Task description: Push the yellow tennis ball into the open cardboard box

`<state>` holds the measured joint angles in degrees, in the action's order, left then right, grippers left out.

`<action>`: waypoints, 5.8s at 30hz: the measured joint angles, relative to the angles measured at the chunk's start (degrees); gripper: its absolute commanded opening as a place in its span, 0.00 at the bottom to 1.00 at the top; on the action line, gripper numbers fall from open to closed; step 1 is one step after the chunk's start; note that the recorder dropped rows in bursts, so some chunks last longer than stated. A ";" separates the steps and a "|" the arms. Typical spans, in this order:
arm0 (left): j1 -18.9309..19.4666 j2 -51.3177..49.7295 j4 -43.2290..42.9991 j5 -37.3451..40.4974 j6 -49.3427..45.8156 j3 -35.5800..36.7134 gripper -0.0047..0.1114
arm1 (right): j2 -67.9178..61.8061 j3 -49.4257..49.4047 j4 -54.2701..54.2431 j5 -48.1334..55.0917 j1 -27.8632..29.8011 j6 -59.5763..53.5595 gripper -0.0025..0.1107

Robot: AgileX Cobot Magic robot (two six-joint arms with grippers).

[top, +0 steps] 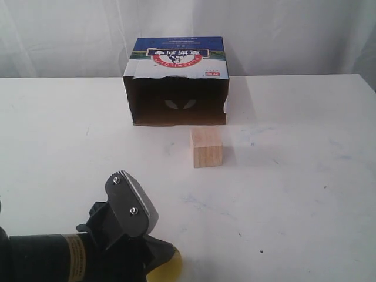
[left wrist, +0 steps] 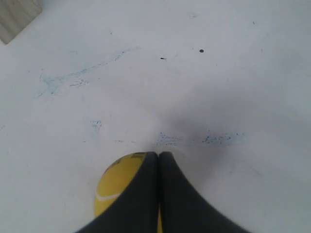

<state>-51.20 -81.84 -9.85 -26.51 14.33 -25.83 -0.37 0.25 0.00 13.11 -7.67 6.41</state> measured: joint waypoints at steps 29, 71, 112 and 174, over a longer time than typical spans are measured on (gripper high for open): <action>7.20 -4.49 6.45 -23.17 -16.50 0.13 0.04 | 0.00 0.00 0.00 0.00 0.00 0.00 0.02; 9.73 -7.87 24.99 -24.34 -28.98 0.13 0.04 | 0.00 0.00 0.00 0.00 0.00 0.00 0.02; 38.09 -17.33 1.21 -21.45 -7.92 -5.18 0.04 | 0.00 0.00 0.00 0.00 0.00 0.00 0.02; 38.68 -20.29 -10.86 -24.67 10.15 -7.92 0.04 | 0.00 0.00 0.00 0.00 0.00 0.00 0.02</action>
<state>-12.52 -102.13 -20.72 -51.18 24.48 -33.75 -0.37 0.25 0.00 13.11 -7.67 6.41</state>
